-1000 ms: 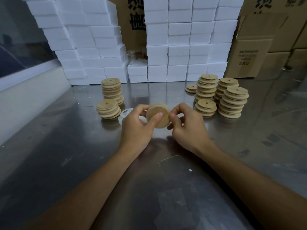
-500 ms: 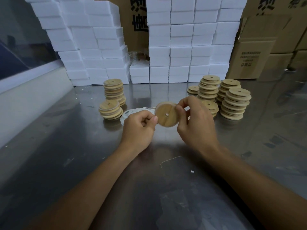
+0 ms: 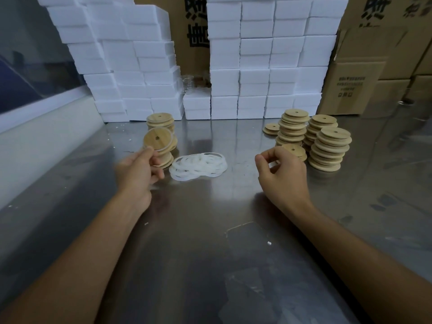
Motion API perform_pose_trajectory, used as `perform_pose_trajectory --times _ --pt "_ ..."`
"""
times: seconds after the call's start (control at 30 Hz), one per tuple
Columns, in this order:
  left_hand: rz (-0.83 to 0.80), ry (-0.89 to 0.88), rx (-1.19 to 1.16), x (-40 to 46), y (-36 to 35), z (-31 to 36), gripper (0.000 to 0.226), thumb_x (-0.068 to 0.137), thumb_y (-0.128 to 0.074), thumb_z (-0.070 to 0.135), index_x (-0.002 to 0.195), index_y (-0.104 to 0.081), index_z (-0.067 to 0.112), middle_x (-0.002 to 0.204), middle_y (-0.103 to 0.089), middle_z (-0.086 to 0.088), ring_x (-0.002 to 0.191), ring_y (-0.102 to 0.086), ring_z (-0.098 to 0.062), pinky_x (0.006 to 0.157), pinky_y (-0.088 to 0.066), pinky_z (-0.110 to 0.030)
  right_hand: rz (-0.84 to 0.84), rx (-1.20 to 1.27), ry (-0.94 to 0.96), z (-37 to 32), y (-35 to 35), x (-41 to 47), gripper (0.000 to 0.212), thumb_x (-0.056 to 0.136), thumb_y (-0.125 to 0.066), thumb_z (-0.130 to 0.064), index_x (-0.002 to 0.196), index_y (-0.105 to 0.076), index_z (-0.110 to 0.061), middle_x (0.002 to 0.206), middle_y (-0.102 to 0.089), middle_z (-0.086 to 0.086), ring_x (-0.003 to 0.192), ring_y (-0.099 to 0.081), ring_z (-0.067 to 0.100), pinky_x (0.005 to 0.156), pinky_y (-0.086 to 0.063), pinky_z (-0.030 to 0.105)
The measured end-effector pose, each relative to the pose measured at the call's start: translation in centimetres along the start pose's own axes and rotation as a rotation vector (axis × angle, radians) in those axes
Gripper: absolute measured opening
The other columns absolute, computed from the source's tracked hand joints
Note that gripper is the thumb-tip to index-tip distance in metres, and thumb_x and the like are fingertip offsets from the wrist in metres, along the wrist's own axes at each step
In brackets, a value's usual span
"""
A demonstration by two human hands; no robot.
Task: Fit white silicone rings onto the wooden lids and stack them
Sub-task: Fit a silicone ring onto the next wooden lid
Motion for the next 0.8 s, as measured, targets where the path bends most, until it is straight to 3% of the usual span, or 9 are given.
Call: perform_pose_trajectory --times 0.2,0.3,0.53,0.63,0.73,0.8 --pt "0.003 0.076 -0.02 1.0 0.3 -0.6 0.027 0.099 -0.053 0.01 0.073 -0.056 0.004 0.06 -0.05 -0.005 0.032 -0.048 -0.008 0.029 -0.023 -0.015 0.026 -0.01 -0.04 0.4 0.7 0.4 0.006 0.093 -0.062 -0.023 0.089 -0.063 -0.019 0.098 -0.063 -0.005 0.066 -0.067 0.012 0.075 -0.057 0.043" --pt "0.009 0.075 -0.002 1.1 0.2 -0.7 0.027 0.1 -0.053 0.012 0.074 -0.055 0.005 0.062 -0.049 -0.006 0.032 -0.049 -0.009 0.029 -0.023 -0.016 0.025 0.009 -0.072 0.7 0.9 0.6 0.004 0.093 -0.062 -0.02 0.092 -0.064 -0.017 0.101 -0.056 -0.008 0.068 -0.067 0.013 0.077 -0.058 0.047" --pt "0.037 0.055 -0.005 0.9 0.4 -0.7 0.027 0.1 -0.053 0.014 0.075 -0.058 0.007 0.057 -0.052 -0.004 0.033 -0.05 -0.009 0.031 -0.027 -0.016 -0.019 -0.061 -0.05 1.2 0.8 1.0 0.021 0.093 -0.061 -0.024 0.114 -0.058 -0.021 0.114 -0.05 -0.007 0.089 -0.067 0.024 0.082 -0.056 0.048" --pt "0.059 0.018 0.018 0.7 0.6 -0.6 0.027 0.099 -0.054 0.015 0.073 -0.058 0.01 0.047 -0.053 0.001 0.032 -0.049 -0.01 0.031 -0.028 -0.017 -0.056 -0.151 -0.02 1.8 0.7 1.4 0.039 0.092 -0.062 -0.024 0.129 -0.053 -0.021 0.131 -0.05 -0.001 0.097 -0.06 0.017 0.087 -0.052 0.039" --pt "0.059 -0.124 0.175 0.1 0.3 -0.1 0.027 0.094 -0.056 0.017 0.067 -0.057 0.014 0.041 -0.05 0.006 0.03 -0.043 -0.012 0.036 -0.032 -0.019 -0.085 -0.244 -0.015 2.5 0.6 1.9 0.055 0.09 -0.065 -0.026 0.141 -0.045 -0.022 0.145 -0.044 0.002 0.099 -0.044 0.007 0.086 -0.04 0.031" --pt "0.01 -0.266 0.318 -0.8 -0.8 0.4 0.026 0.089 -0.059 0.018 0.063 -0.058 0.016 0.04 -0.05 0.007 0.034 -0.041 -0.011 0.041 -0.035 -0.022 -0.121 -0.317 -0.049 3.0 0.4 2.3 0.063 0.09 -0.065 -0.029 0.146 -0.038 -0.023 0.15 -0.039 0.002 0.104 -0.047 0.012 0.086 -0.04 0.035"
Point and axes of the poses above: each hand's wrist, its own x-axis towards the middle knuckle, its own y-axis out of the back of the hand, z = x × y, the point moved 7 cm from there along x, towards the middle knuckle
